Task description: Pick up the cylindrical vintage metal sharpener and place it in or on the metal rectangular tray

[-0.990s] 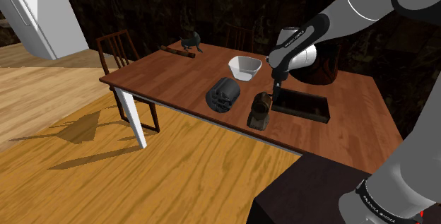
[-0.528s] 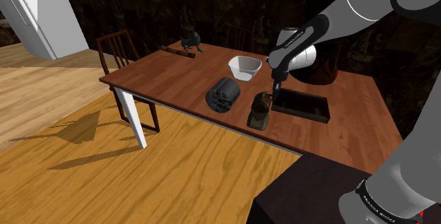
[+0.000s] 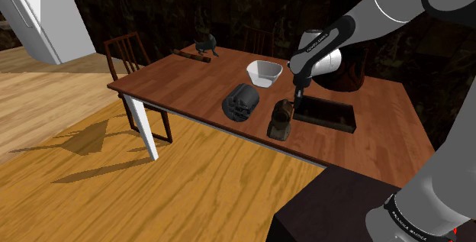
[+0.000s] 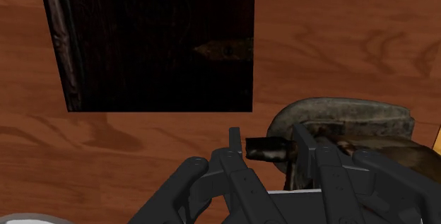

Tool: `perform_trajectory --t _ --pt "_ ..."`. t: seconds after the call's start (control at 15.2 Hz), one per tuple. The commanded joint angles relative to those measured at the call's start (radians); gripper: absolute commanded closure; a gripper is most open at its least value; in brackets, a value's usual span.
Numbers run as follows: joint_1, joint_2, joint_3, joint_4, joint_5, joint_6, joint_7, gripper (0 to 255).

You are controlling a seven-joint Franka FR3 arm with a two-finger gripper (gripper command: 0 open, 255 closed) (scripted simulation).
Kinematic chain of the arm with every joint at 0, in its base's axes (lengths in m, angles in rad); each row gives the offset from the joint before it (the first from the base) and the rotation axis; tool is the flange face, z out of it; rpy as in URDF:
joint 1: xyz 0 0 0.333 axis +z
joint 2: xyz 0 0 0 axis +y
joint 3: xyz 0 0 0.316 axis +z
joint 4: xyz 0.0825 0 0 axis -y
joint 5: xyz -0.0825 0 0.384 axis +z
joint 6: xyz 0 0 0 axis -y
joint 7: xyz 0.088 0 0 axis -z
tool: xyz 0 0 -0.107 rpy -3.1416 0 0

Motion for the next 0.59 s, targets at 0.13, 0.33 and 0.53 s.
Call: perform_trajectory --t 0.13,0.33,0.53 --pt "0.003 -0.021 -0.004 0.003 -0.010 -0.024 0.006 255" --pt "0.007 -0.053 -0.009 0.010 -0.024 -0.061 0.015 255" --pt "0.010 -0.083 -0.012 0.019 -0.037 -0.099 0.022 255"
